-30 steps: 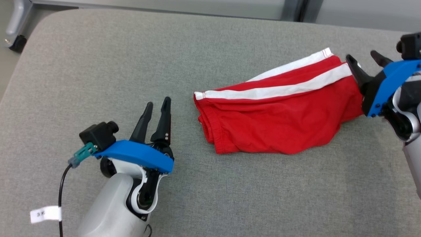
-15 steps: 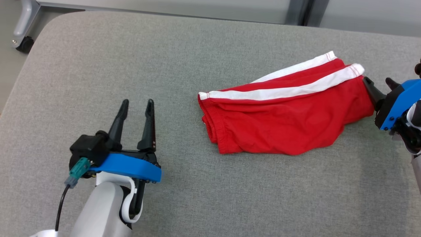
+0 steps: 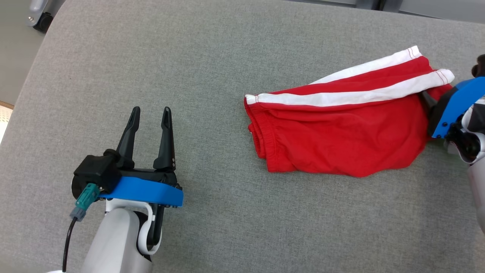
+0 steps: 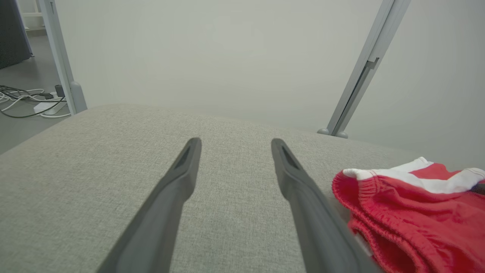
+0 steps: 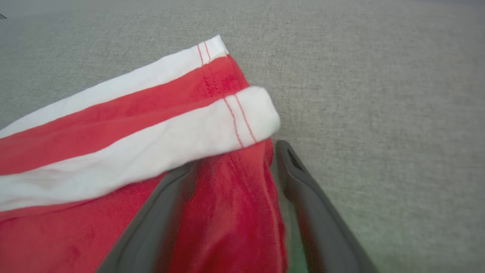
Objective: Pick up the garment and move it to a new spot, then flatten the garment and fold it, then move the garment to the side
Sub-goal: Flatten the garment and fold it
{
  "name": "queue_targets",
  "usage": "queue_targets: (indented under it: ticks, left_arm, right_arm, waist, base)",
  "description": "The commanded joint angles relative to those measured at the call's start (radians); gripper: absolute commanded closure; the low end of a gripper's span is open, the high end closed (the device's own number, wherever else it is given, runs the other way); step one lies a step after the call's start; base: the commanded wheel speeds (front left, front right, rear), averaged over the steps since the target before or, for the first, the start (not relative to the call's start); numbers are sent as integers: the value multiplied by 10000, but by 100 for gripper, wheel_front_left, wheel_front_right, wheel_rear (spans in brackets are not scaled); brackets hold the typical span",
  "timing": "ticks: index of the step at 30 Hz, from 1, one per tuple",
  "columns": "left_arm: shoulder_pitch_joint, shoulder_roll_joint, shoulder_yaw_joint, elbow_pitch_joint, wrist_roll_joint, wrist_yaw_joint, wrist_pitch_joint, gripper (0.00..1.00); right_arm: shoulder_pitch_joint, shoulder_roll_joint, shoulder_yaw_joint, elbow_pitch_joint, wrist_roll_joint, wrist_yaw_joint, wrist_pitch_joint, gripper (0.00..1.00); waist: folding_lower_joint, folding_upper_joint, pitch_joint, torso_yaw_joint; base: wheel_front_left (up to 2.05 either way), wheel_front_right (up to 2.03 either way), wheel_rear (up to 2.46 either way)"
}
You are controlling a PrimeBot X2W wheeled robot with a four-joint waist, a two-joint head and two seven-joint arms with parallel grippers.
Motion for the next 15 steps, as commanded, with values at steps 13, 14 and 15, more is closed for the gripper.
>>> queue_targets:
  ticks: [13,14,15]
  left_arm:
    - [-519,223,-109,540,472,-107,-43,0]
    - [-535,233,-126,583,452,-107,-43,0]
    - [-535,255,-159,627,421,-109,-43,0]
  right_arm:
    - [62,135,707,249,248,3,-293,100]
    - [90,104,671,229,331,3,-371,100]
    - [127,62,656,200,405,3,-474,100]
  waist:
    - [0,0,-135,-224]
    - [0,0,-179,-265]
    - [0,0,-236,-315]
  base:
    - [0,0,0]
    - [0,0,0]
    - [0,0,0]
